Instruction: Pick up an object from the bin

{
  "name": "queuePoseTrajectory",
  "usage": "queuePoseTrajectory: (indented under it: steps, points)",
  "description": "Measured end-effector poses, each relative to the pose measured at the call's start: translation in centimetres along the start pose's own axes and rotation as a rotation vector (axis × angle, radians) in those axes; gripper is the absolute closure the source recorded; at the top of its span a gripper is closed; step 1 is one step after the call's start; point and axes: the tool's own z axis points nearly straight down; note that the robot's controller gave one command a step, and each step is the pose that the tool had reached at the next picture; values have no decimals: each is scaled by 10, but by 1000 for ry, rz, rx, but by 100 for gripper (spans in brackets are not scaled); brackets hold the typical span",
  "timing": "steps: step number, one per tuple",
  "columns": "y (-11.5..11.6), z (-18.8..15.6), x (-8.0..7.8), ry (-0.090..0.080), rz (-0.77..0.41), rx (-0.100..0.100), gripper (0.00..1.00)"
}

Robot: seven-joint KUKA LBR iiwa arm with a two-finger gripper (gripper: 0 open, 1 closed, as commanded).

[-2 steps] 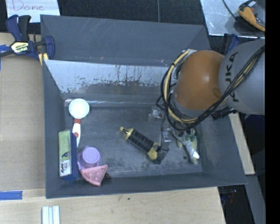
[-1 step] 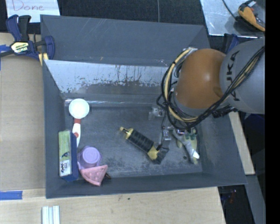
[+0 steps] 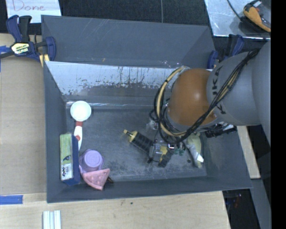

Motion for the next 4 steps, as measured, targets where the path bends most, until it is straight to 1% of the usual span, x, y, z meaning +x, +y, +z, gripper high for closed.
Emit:
queuePoseTrajectory:
  steps: [1, 2, 3, 4]
  points:
    - [-5, -41, 9, -15, 143, 4, 0]
    - [0, -1, 0, -1, 0, 0, 0]
    - [-2, 2, 20, -17, 179, 3, 0]
    - [-1, -1, 1, -6, 16, 1, 100]
